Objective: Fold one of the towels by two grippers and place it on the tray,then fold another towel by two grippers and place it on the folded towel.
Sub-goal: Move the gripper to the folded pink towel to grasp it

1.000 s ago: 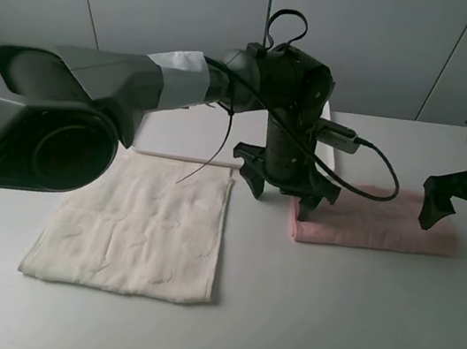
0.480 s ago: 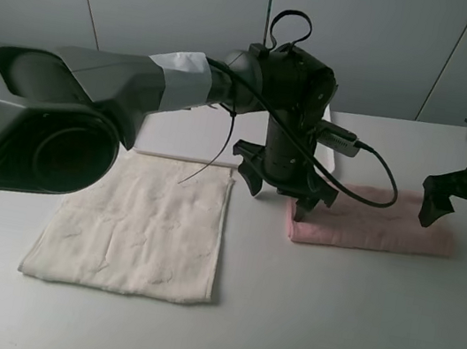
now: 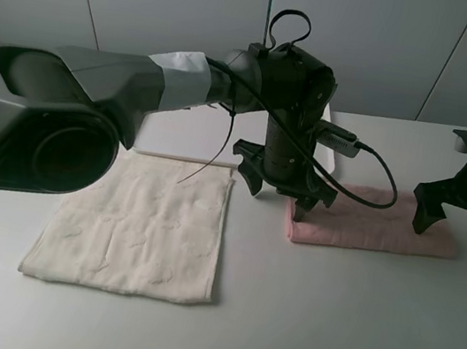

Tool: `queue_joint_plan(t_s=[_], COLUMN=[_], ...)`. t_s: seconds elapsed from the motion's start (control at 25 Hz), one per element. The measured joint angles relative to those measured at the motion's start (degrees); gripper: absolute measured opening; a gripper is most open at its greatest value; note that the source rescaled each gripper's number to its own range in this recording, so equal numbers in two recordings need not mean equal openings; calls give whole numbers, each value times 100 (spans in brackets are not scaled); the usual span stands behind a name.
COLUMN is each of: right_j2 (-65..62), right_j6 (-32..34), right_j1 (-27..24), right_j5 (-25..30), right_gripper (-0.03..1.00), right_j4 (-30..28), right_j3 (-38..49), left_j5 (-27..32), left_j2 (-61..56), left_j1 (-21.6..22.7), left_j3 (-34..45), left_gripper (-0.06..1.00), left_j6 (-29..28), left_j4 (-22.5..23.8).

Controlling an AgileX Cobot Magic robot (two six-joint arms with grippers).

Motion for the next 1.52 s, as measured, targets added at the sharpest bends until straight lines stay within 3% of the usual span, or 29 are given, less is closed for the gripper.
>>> queue_joint_plan(t_s=[0.36,0.68,1.28,1.36,1.52], right_j2=[240,240,240,240,240], right_j6=[0,-102,-170,-170,-170], right_j1=[0,0,0,0,0], right_j5=[-61,-86,-247,-247,-247], right_gripper=[88,59,55,47,16], right_j4=[198,435,472,531,608], right_j3=[-14,-14,81,81,81], left_j5=[6,6,6,6,6], left_j2=[0,0,0,0,0], left_j1=[0,0,0,0,0], left_j3=[0,0,0,0,0], left_gripper=[96,96,96,96,96], left_j6=[56,70,79,93,93], left_j4=[-9,-9,-9,-9,-29])
